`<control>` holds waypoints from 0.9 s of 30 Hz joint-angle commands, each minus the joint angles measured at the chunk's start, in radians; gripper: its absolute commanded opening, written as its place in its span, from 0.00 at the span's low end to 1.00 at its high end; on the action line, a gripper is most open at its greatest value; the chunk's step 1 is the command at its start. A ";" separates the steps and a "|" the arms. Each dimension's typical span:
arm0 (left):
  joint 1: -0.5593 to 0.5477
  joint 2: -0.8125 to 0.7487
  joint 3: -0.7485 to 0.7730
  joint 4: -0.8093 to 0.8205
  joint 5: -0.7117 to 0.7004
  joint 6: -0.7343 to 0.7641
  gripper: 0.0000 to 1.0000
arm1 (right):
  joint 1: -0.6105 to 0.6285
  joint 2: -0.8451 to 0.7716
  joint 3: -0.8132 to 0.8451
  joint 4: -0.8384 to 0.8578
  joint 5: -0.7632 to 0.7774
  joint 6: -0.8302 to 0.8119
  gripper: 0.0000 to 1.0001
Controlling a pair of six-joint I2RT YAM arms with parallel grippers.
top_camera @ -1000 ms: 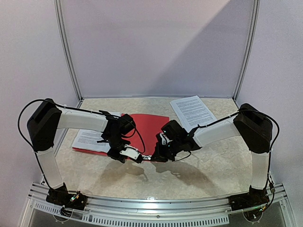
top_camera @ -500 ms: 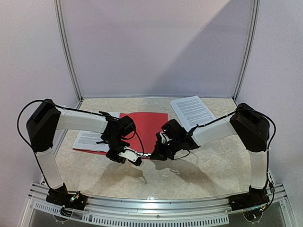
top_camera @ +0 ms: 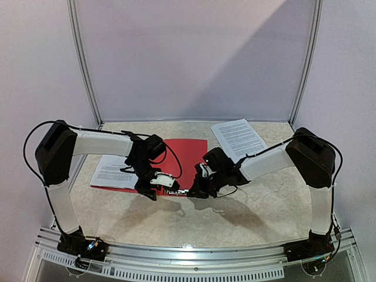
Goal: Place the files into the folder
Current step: Rotate the folder with some files at the center of the board, then open the spring clip on the folder.
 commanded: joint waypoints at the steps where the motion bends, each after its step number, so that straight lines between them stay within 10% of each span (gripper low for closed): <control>1: 0.006 0.049 0.023 0.094 0.039 -0.084 0.53 | -0.016 0.049 -0.047 -0.154 0.063 0.003 0.00; 15: -0.039 0.125 0.088 0.065 -0.015 -0.124 0.55 | -0.015 0.052 -0.048 -0.133 0.059 -0.004 0.01; 27: -0.087 0.188 0.083 0.013 -0.108 -0.106 0.24 | -0.020 0.061 -0.022 -0.176 0.113 -0.027 0.00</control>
